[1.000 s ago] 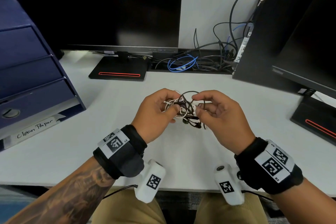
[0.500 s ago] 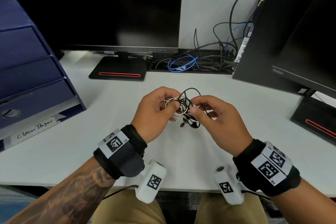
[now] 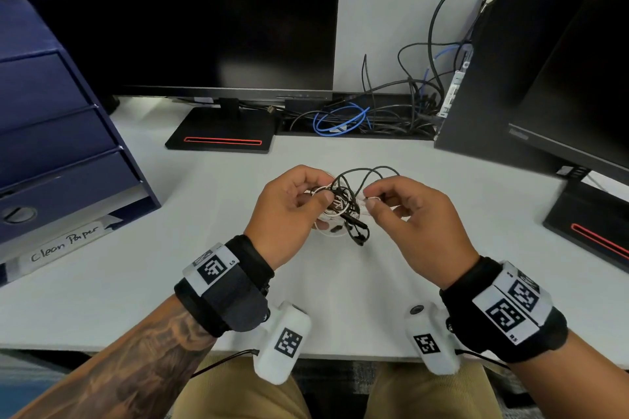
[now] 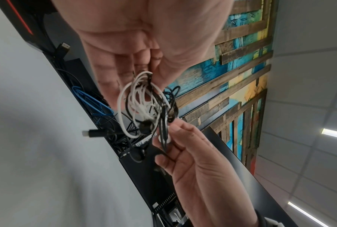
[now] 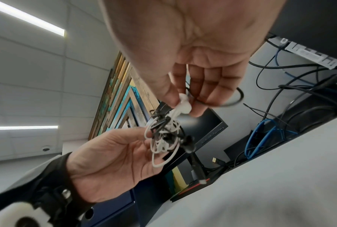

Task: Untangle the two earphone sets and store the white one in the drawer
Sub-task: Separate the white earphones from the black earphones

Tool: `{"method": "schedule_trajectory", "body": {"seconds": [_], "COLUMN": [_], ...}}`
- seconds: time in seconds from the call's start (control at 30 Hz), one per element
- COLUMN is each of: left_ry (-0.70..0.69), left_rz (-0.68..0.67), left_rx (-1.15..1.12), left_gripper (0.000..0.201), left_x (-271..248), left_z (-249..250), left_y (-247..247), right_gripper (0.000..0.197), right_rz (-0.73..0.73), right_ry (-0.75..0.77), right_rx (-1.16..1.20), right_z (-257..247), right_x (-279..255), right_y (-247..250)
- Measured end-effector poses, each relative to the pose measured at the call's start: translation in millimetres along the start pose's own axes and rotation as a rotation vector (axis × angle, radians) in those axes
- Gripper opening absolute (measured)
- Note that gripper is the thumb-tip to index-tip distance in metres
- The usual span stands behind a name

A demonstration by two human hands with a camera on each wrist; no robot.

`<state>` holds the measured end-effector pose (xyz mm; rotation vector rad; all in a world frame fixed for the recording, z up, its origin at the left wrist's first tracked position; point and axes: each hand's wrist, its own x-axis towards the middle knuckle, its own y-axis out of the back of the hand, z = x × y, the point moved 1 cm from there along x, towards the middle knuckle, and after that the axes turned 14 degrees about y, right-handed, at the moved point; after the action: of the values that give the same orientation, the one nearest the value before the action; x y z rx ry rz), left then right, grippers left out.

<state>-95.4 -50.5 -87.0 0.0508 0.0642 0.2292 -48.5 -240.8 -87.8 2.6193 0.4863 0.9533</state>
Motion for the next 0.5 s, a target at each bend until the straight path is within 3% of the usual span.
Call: {"method": "schedule_trajectory", "body": {"seconds": [0.2, 0.5], "left_ry": [0.026, 0.006], "left_rz": [0.109, 0.139], "left_rx": [0.136, 0.247], "left_gripper": [0.018, 0.019], "left_x": [6.3, 8.4], "left_z": [-3.7, -3.0], "left_y": [9.8, 14.0], "right_gripper": [0.015, 0.010], "right_rz": [0.125, 0.180], "right_ry": [0.039, 0.125], "right_rx": [-0.019, -0.207], "right_z": [-4.7, 1.4], "right_x": [6.4, 10.1], "right_y": [11.4, 17.0]}}
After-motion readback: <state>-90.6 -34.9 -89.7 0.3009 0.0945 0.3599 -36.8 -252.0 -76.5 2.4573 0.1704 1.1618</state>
